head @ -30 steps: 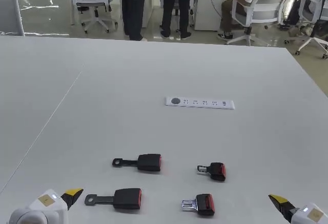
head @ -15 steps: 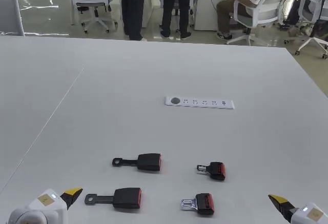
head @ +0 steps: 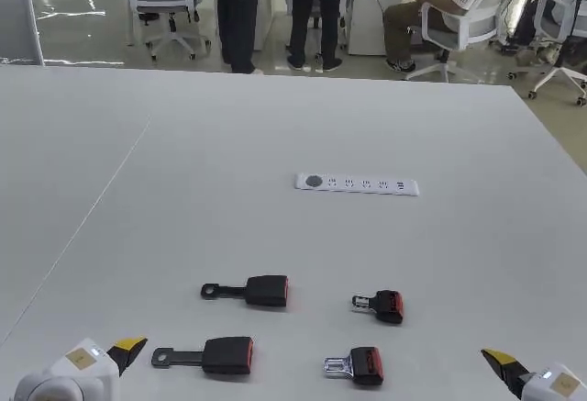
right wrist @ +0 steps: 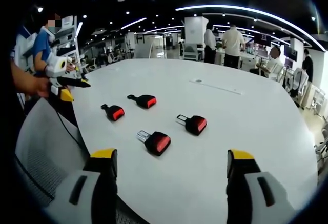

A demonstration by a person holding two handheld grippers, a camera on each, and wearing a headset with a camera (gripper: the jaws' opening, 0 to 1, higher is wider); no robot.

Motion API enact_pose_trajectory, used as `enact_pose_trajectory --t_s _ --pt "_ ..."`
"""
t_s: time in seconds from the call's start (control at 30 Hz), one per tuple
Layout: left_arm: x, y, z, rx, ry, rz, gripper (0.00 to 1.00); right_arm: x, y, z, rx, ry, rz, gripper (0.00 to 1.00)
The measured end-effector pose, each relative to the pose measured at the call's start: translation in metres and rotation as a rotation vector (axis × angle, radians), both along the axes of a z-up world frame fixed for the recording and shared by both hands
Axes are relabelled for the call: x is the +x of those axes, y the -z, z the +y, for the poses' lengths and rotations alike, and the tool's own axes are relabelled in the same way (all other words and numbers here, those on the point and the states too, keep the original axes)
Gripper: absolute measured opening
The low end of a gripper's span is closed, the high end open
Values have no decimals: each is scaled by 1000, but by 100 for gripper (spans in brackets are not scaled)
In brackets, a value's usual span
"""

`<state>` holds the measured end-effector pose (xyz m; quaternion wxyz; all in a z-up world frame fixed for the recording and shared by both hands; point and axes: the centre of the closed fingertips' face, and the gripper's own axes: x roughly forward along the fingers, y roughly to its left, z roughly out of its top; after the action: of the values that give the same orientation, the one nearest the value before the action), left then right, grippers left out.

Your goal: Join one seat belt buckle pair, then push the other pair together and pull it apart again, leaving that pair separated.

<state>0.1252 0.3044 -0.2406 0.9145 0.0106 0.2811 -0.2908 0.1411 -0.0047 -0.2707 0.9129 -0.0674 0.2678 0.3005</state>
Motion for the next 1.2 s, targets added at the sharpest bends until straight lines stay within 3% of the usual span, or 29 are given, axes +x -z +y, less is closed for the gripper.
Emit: enact_pose_trajectory --t_s 1.2 --pt "2 8 4 9 8 16 100 -3 10 9 -25 -49 28 91"
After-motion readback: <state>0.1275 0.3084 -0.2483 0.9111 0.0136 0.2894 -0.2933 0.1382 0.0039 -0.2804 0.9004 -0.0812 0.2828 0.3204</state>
